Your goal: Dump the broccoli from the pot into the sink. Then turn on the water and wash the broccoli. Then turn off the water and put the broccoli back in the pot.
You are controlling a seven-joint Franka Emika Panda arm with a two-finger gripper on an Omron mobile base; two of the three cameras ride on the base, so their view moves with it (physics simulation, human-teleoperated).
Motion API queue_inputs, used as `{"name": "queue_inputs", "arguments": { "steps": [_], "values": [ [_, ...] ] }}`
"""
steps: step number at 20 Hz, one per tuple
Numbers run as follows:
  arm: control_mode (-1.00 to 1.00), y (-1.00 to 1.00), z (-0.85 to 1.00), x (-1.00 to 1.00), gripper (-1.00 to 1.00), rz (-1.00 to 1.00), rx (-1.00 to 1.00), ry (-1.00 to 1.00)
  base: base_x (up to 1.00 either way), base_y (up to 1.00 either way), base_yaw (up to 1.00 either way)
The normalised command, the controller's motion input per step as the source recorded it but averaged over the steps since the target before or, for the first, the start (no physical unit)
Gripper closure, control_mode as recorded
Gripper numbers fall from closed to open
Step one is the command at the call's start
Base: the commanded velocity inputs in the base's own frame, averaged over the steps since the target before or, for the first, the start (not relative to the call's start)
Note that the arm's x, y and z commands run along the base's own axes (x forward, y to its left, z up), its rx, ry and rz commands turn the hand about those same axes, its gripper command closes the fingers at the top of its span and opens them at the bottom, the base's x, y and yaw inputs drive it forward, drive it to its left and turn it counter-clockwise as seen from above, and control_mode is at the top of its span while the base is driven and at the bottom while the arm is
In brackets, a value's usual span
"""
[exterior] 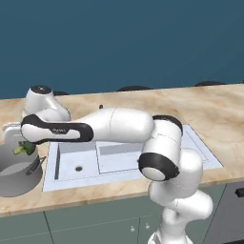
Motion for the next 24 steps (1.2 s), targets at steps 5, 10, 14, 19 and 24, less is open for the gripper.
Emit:
{"name": "queue_inputs", "arguments": {
  "steps": [5,10,14,19,24],
  "values": [
    [-1.00,0.40,-0.08,0.05,1.00,0.02,-0.11,0.01,0.00,0.00,0.00],
    [-1.00,0.22,-0.11,0.17,1.00,0.00,-0.12,0.03,0.00,0.00,0.00],
    [-1.00,0.15,-0.24,0.27,1.00,0.00,-0.12,0.06,0.00,0.00,0.00],
    [-1.00,0.17,-0.29,0.10,1.00,0.00,-0.12,0.05,0.00,0.00,0.00],
    [-1.00,0.15,-0.29,0.00,1.00,0.02,-0.09,0.02,0.00,0.00,0.00]
  ]
}}
